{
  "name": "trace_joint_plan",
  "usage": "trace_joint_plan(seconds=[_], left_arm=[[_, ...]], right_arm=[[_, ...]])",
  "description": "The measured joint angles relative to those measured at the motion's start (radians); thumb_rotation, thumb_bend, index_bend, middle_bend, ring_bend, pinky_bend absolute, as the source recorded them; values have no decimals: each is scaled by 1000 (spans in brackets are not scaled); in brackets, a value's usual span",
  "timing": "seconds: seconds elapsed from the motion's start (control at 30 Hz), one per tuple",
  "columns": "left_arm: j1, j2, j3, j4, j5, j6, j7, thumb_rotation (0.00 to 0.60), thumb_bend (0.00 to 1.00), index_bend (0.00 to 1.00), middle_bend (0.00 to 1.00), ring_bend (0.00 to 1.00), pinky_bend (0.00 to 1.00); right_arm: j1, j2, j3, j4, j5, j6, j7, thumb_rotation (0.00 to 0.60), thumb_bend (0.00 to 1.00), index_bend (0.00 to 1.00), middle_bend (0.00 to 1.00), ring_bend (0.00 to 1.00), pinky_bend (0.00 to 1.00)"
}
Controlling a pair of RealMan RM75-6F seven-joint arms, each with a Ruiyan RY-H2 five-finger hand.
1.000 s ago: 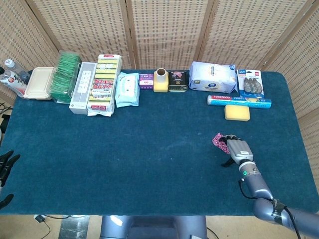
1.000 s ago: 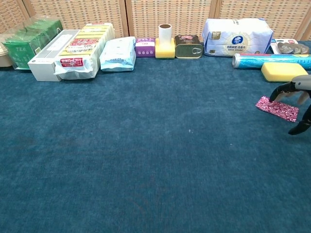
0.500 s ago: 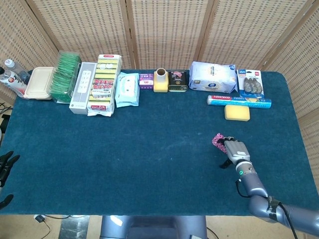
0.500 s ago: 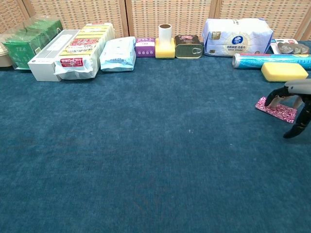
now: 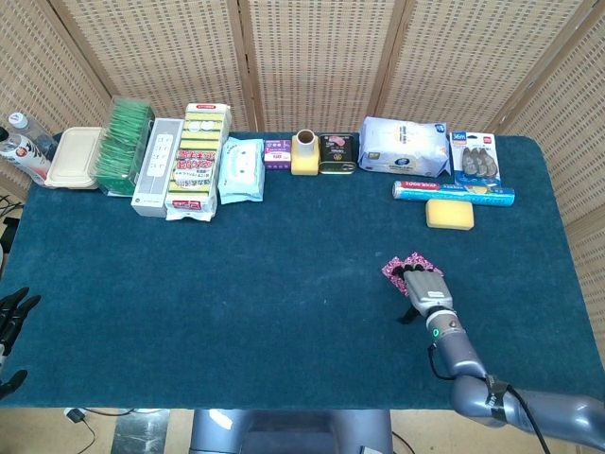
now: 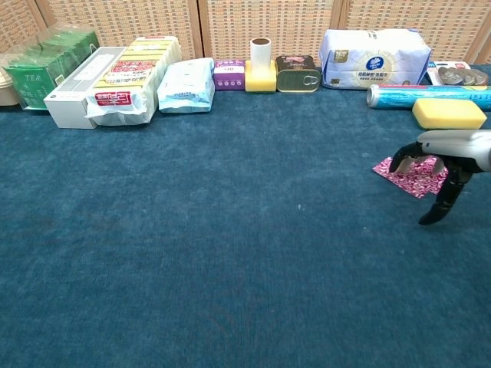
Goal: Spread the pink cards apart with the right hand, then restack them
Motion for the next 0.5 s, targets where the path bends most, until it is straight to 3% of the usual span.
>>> trace_joint_plan(seconds=[0.5], left_arm=[[-2,4,2,7,7,1,-13,600,132,0,0,0,83]], right_arm=[[56,-55,0,-82,36,83,-82,600,0,182,200,120,190]])
